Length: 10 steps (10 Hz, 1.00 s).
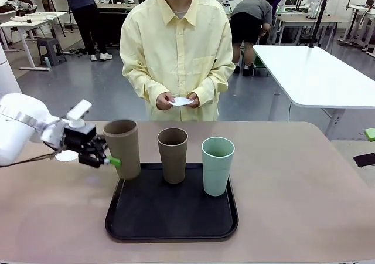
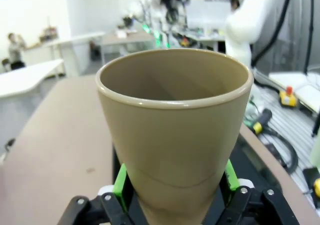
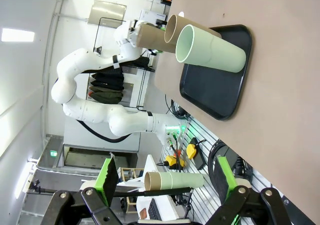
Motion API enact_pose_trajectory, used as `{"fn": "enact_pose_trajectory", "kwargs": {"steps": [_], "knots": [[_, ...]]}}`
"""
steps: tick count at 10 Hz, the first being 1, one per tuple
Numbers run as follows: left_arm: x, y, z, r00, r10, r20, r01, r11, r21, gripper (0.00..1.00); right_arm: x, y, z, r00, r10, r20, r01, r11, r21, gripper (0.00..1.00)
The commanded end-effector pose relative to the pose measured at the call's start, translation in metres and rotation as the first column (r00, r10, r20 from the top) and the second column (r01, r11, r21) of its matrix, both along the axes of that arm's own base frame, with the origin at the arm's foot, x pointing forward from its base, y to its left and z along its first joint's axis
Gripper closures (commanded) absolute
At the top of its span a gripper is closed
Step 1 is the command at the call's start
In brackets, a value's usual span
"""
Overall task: Place coasters on the table and set cups on them.
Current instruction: Pick up one Reusable plastic cup and place it on a coaster set by the human.
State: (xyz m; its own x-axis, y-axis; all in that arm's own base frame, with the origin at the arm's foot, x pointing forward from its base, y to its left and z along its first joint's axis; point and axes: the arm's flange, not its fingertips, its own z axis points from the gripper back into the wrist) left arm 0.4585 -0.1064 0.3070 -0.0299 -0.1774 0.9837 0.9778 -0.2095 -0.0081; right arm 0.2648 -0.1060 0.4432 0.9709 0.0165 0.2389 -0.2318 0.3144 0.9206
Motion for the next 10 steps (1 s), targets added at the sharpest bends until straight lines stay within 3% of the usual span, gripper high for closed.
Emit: {"fn": "enact_pose_trajectory", "kwargs": {"steps": [1, 5, 6, 8, 9, 10], "knots": [[-0.017, 0.004, 0.056, 0.995, 0.095, -0.003, -0.095, 0.995, 0.012, 0.3, 0.001, 0.0, 0.0, 1.0, 0.006, 0.01, -0.006, 1.0, 0.015, 0.0], [-0.024, 0.014, 0.098, 0.982, 0.186, 0.025, -0.187, 0.981, 0.048, 0.3, 0.001, 0.0, 0.0, 1.0, 0.006, 0.01, -0.006, 1.0, 0.015, 0.0], [-0.014, 0.015, 0.095, 0.992, 0.126, 0.027, -0.127, 0.991, 0.041, 0.3, 0.001, 0.0, 0.0, 1.0, 0.006, 0.01, -0.006, 1.0, 0.015, 0.0], [-0.014, 0.015, 0.095, 0.992, 0.126, 0.027, -0.127, 0.991, 0.041, 0.3, 0.001, 0.0, 0.0, 1.0, 0.006, 0.01, -0.006, 1.0, 0.015, 0.0], [-0.017, 0.017, 0.097, 0.989, 0.142, 0.028, -0.143, 0.988, 0.055, 0.16, 0.001, 0.0, 0.0, 1.0, 0.006, 0.01, -0.006, 1.0, 0.015, 0.0], [-0.002, 0.04, 0.088, 0.989, 0.14, 0.045, -0.142, 0.988, 0.062, 0.16, 0.001, 0.0, 0.0, 1.0, 0.006, 0.01, -0.006, 1.0, 0.015, 0.0]]}}
